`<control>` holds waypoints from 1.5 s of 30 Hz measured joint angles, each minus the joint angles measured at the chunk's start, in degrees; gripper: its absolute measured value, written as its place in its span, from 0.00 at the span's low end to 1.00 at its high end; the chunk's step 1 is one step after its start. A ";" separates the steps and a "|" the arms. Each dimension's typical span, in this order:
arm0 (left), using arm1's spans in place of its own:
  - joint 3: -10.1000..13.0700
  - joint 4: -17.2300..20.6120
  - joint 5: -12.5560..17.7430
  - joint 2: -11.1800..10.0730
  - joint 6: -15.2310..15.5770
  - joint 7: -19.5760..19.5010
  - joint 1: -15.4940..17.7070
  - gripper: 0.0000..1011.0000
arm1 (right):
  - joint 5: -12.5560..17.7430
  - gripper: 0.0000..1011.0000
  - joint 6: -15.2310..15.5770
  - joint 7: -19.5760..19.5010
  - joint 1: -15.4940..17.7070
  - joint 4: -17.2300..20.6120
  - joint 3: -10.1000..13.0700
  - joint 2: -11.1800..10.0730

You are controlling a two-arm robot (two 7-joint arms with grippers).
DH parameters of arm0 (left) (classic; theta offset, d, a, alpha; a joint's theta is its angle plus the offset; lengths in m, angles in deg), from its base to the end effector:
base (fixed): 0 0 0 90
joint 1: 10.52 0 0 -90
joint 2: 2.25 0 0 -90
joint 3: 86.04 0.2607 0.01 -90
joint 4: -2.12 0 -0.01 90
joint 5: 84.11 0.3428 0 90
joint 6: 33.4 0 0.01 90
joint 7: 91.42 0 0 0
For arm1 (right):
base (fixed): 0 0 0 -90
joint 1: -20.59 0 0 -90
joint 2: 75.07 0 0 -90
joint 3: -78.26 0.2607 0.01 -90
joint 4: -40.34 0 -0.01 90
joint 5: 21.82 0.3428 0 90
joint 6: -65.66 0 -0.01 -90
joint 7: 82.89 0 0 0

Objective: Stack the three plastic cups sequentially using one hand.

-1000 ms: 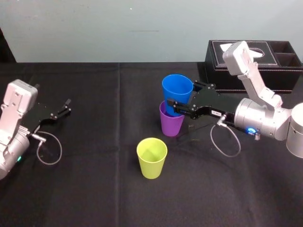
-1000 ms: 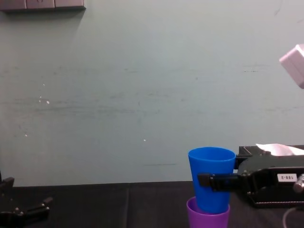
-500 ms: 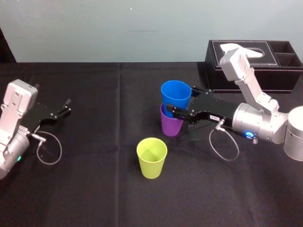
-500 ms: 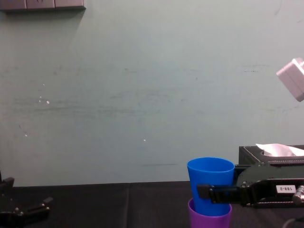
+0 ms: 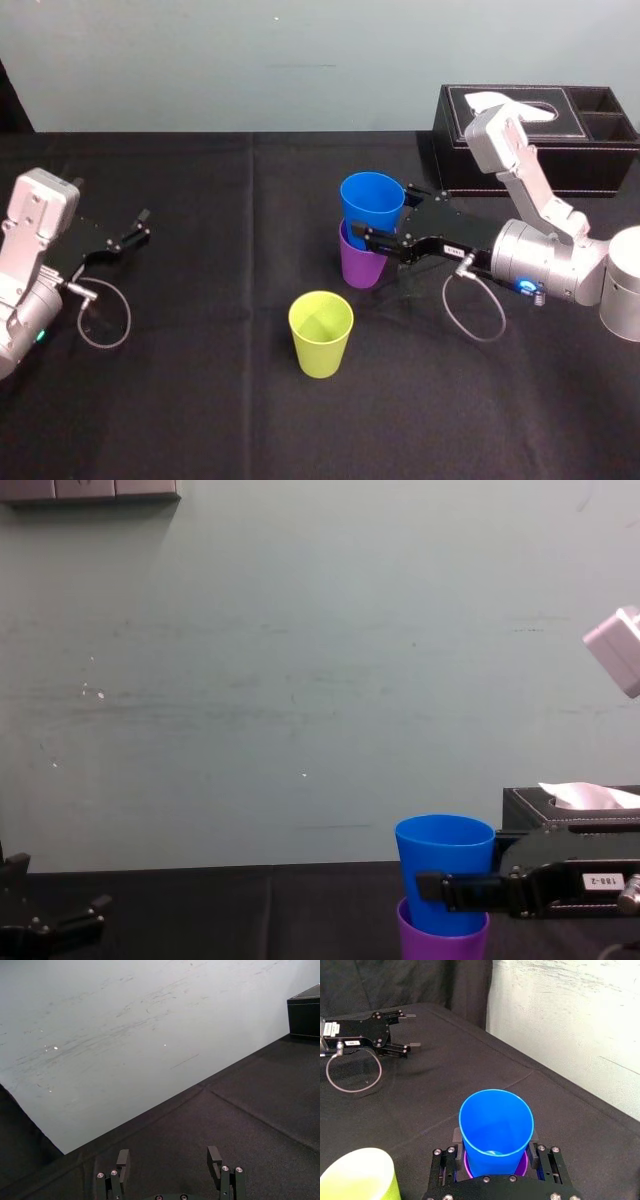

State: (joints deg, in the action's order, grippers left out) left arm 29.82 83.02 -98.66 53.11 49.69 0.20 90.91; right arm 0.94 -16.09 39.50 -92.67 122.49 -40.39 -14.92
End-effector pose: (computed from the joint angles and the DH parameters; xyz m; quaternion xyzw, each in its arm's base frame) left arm 0.3854 0.0570 -0.2852 0.1414 -0.1324 0.5799 0.7913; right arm 0.4317 -0.0101 -0.2098 -0.1303 -0.0243 -0.3274 0.9355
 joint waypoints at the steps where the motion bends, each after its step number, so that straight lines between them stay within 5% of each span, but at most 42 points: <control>1: 0.00 0.00 0.00 0.00 0.00 0.00 0.00 1.00 | 0.01 0.71 0.00 0.00 0.00 0.00 0.00 0.00; 10: 0.00 0.00 0.00 0.00 0.00 0.00 0.00 1.00 | 0.01 0.72 0.02 -0.02 0.00 0.03 0.02 0.00; 22: 0.00 0.00 0.00 0.00 0.00 0.00 0.00 1.00 | 0.01 0.99 0.06 -0.03 0.00 0.08 0.02 0.00; 45: 0.00 0.00 0.00 0.00 0.00 0.00 0.00 1.00 | -0.15 0.99 0.20 -0.59 0.57 0.86 0.16 -0.33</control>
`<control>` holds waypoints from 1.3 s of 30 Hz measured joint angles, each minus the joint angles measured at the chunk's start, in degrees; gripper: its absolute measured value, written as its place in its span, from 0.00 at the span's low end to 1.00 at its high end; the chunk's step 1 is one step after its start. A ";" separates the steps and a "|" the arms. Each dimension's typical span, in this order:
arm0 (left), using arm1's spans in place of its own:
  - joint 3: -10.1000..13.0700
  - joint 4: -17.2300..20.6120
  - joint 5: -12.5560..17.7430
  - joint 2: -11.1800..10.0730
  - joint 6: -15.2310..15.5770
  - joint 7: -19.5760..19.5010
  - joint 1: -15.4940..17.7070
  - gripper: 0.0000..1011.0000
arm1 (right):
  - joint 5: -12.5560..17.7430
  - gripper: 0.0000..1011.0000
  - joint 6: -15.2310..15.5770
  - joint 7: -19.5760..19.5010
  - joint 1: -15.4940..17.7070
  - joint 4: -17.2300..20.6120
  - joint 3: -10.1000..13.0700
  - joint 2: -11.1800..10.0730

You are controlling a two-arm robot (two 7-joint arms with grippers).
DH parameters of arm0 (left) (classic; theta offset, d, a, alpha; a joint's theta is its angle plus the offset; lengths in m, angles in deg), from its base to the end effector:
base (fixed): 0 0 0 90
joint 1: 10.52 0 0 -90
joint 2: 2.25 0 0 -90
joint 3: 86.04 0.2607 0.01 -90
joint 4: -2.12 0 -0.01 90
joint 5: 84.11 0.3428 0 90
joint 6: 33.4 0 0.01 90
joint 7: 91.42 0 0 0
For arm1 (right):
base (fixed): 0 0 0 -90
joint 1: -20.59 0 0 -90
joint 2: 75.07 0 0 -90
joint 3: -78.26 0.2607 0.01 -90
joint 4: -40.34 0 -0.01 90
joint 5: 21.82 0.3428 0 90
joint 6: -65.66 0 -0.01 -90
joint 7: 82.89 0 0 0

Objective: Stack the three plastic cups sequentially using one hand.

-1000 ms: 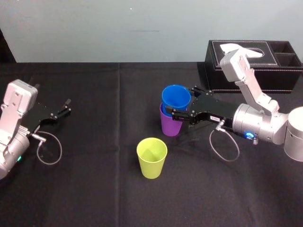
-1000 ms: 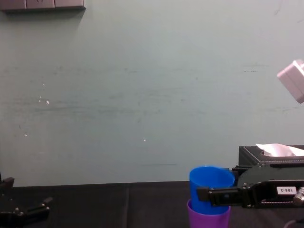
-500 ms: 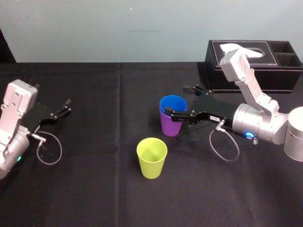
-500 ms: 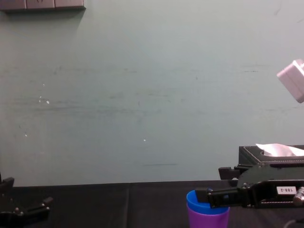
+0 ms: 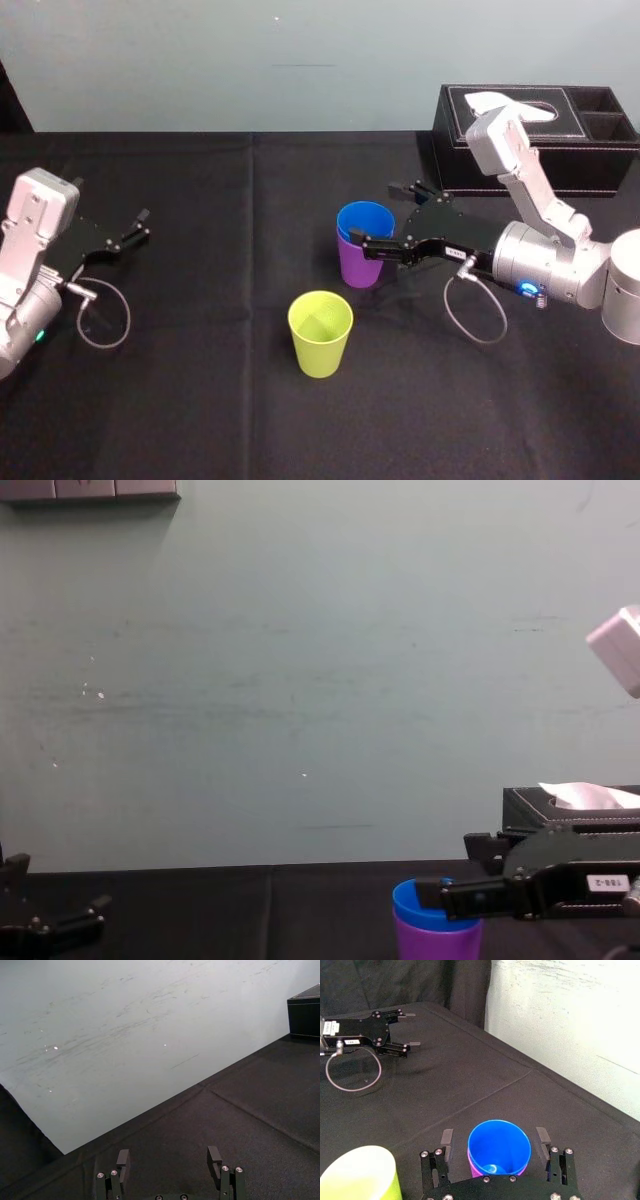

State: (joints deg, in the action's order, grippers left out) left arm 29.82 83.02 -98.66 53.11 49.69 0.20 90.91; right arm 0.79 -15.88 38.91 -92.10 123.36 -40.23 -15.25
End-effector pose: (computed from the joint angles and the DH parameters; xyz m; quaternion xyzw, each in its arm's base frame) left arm 0.3854 0.0570 -0.2852 0.1414 -0.1324 0.5799 0.7913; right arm 0.4289 -0.0099 -0.2092 -0.1319 -0.0261 -0.3305 0.9342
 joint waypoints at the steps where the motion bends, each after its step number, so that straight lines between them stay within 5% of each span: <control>1: 0.00 0.00 0.00 0.00 0.00 0.00 0.00 1.00 | 0.03 0.99 0.01 -0.15 0.45 0.60 0.24 -0.26; 10: 0.00 0.00 0.00 0.00 0.00 0.00 0.00 1.00 | 2.13 0.99 -0.50 -0.18 4.62 5.53 2.41 -2.99; 23: 0.00 0.00 0.00 0.00 0.00 0.00 0.00 1.00 | 5.45 0.99 -4.01 1.98 14.58 14.17 4.67 -9.69; 39: 0.00 0.00 0.00 0.00 0.00 0.00 0.00 1.00 | 5.26 0.99 -5.33 4.20 18.44 14.49 2.83 -11.93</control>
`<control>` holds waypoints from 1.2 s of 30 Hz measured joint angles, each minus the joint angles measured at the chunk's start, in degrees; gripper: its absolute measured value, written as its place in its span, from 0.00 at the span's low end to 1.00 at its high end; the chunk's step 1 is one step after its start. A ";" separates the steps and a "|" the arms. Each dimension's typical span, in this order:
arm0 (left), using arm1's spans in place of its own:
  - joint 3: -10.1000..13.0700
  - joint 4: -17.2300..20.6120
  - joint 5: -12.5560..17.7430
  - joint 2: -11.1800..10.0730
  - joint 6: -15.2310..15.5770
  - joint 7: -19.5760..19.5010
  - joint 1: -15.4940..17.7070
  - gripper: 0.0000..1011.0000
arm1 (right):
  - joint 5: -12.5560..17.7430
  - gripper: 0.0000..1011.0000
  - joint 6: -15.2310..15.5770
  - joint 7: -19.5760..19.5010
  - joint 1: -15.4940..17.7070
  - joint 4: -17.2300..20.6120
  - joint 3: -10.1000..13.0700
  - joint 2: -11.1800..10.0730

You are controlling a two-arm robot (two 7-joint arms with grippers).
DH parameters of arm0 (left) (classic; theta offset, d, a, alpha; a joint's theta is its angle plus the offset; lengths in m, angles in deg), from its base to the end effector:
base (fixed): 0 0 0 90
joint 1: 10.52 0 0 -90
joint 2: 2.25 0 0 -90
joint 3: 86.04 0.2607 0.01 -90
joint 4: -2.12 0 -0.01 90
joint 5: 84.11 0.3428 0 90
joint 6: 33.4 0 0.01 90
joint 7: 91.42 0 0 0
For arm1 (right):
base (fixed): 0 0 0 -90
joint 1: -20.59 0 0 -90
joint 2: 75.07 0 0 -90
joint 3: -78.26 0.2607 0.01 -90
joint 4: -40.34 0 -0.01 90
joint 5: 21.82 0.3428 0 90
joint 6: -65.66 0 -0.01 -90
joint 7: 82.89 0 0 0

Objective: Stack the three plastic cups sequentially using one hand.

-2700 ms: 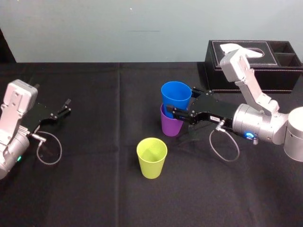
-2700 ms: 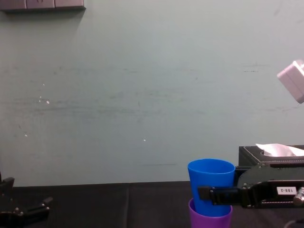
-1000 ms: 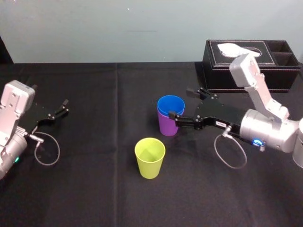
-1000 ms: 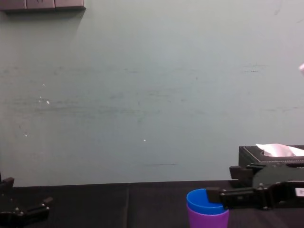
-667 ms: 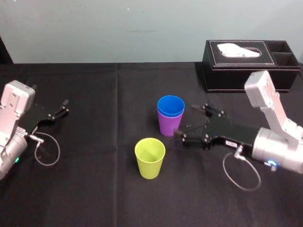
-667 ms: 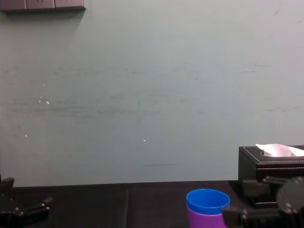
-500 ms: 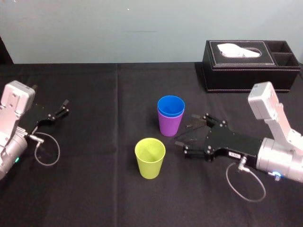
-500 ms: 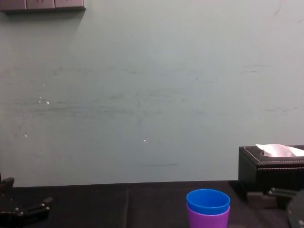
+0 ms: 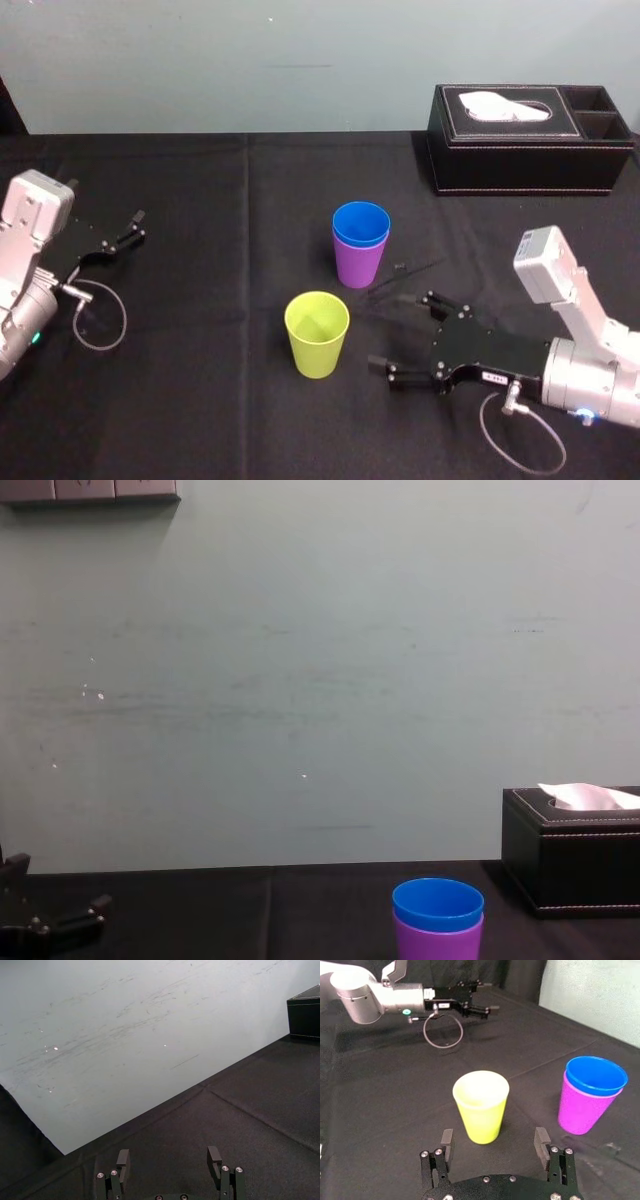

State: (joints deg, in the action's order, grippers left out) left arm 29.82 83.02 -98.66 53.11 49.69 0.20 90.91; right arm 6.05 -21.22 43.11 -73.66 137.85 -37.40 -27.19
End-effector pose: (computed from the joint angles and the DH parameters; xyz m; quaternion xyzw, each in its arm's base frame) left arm 0.3854 0.0570 -0.2852 0.1414 -0.1324 0.5799 0.7913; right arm 0.3447 -0.0347 -0.2471 -0.1366 0.0036 -0.2515 0.9582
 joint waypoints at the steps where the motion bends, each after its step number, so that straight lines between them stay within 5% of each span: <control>1: 0.00 0.00 0.00 0.00 0.00 0.00 0.00 1.00 | -0.04 0.99 0.01 0.06 -0.01 -0.13 -0.18 0.07; 36: 0.00 0.00 0.00 0.00 0.00 0.00 0.00 1.00 | -4.20 0.99 1.76 2.52 -8.46 -7.44 -7.37 6.15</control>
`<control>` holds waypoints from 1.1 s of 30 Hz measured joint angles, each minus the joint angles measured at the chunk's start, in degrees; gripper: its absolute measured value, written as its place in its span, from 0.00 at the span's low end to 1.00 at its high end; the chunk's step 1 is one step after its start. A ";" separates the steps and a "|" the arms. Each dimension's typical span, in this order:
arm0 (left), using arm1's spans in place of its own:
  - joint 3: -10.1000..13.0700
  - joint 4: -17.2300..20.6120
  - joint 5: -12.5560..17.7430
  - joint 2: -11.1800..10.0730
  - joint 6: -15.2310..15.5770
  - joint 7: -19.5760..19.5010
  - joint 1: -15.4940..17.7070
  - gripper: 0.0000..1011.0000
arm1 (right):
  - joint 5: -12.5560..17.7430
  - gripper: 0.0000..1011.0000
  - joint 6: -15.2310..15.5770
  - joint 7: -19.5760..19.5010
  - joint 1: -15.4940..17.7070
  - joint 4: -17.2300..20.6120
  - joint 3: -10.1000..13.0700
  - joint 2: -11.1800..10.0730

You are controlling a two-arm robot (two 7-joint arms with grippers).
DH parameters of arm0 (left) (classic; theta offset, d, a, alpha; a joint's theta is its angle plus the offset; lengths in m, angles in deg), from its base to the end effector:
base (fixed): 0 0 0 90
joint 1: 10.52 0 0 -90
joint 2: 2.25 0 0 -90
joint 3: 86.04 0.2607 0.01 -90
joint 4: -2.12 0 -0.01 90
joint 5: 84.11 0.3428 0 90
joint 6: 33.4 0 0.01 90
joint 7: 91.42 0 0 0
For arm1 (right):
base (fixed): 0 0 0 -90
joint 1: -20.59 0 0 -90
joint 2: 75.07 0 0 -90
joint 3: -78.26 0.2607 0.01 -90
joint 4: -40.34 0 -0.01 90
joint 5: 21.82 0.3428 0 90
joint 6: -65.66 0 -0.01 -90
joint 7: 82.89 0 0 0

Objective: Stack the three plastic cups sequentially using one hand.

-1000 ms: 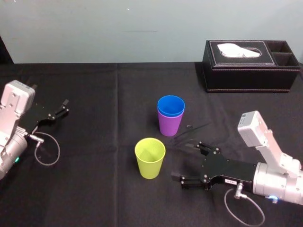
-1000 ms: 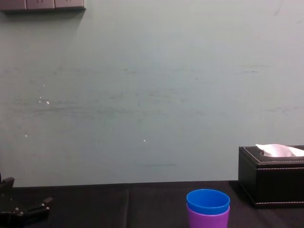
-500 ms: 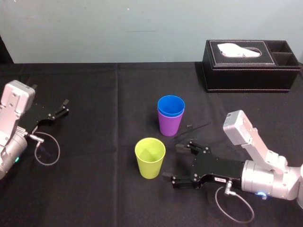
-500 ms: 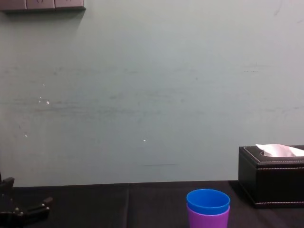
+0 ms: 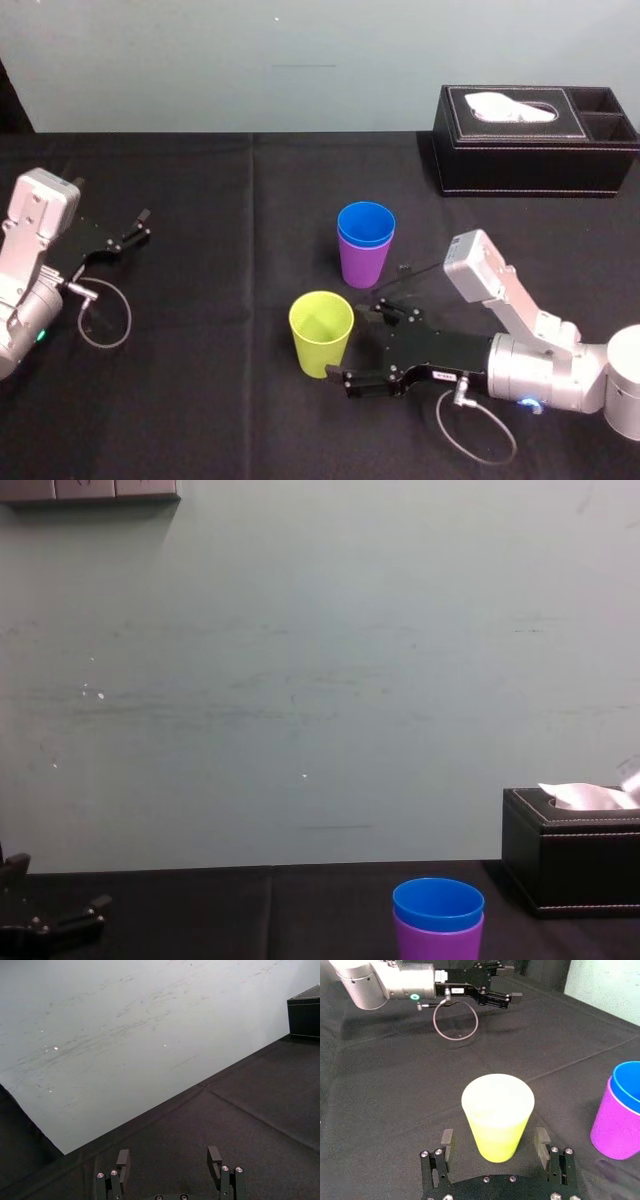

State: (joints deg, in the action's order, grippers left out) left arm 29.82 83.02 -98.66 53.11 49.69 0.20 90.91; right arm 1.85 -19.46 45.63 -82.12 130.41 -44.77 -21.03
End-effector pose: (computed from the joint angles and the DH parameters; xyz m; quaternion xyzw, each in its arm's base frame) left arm 0.3854 0.0570 -0.2852 0.1414 -0.1324 0.5799 0.7913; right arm 0.3704 0.0011 -0.2606 -0.1580 0.0076 -0.2115 0.9645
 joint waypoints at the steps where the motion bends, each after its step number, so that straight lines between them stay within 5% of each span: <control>1: 0.00 0.00 0.00 0.00 0.00 0.00 0.00 1.00 | -0.12 0.99 0.02 0.07 -0.21 -0.22 -0.16 0.19; 20: 0.00 0.00 0.00 0.00 0.00 0.00 0.00 1.00 | -1.21 0.99 0.56 -0.21 -3.70 -4.54 -2.66 4.17; 33: 0.00 0.00 0.00 0.00 0.00 0.00 0.00 1.00 | -1.20 0.93 0.49 -0.36 -3.68 -4.46 -2.66 4.13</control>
State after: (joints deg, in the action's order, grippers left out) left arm 29.82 83.02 -98.66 53.11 49.69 0.20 90.91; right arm 0.65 -18.97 45.28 -85.80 125.94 -47.43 -16.91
